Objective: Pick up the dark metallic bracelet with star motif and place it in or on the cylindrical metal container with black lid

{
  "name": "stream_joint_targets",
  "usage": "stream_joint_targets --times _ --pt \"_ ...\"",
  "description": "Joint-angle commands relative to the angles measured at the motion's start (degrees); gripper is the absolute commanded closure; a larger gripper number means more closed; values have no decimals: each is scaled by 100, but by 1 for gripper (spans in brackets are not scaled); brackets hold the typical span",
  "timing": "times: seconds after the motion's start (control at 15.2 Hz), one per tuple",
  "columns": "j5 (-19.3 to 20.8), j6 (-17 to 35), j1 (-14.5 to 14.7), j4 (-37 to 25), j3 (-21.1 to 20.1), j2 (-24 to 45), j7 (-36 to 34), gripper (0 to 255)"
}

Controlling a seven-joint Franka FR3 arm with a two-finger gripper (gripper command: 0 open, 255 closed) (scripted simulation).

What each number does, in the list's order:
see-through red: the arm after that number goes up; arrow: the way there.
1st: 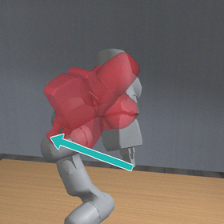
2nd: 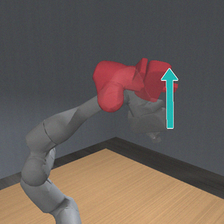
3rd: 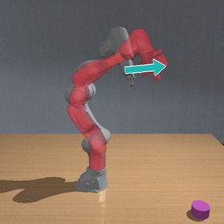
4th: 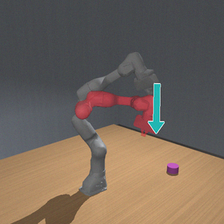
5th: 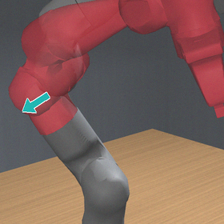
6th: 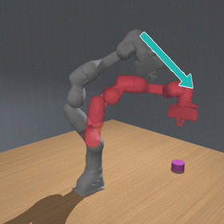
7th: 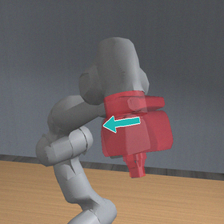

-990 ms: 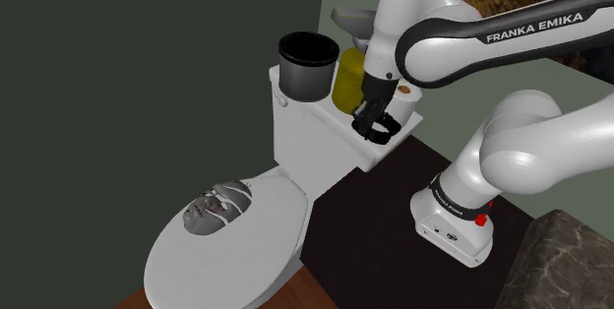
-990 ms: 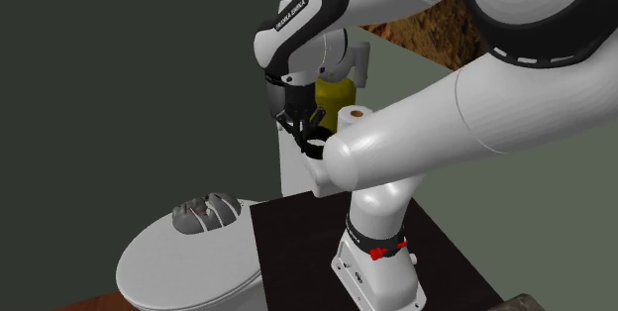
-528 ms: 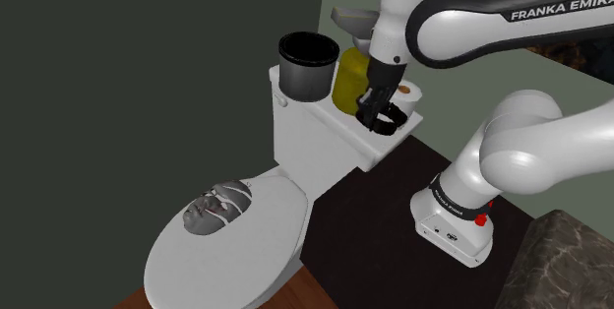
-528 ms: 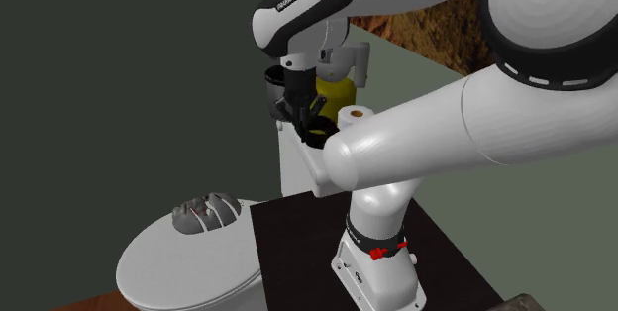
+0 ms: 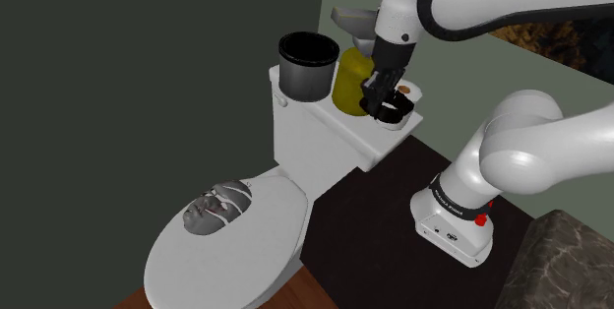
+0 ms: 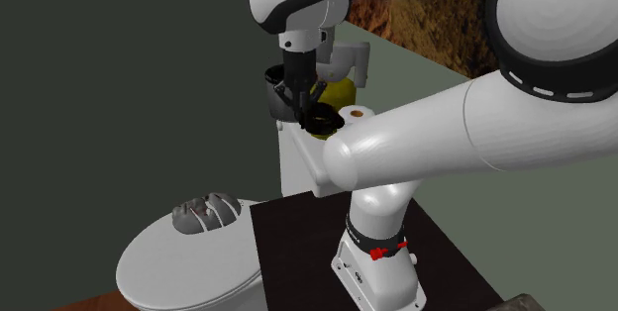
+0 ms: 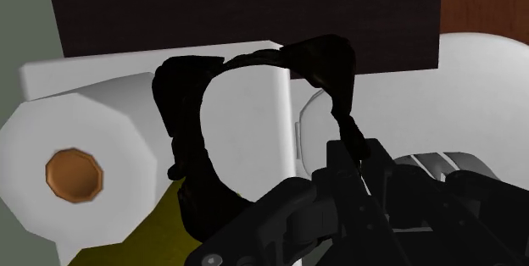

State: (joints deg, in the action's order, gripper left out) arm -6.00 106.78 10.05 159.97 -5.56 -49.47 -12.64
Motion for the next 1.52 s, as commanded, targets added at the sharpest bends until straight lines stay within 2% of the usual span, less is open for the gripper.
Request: stream_joint_targets --times 0.0,1.19,1.45 --pt "14 -191 -5 -144 13 -44 -7 255" --pt "112 -1550 -45 -1507 106 -42 -51 255" --pt "232 -1173 -154 -2113 198 947 87 255"
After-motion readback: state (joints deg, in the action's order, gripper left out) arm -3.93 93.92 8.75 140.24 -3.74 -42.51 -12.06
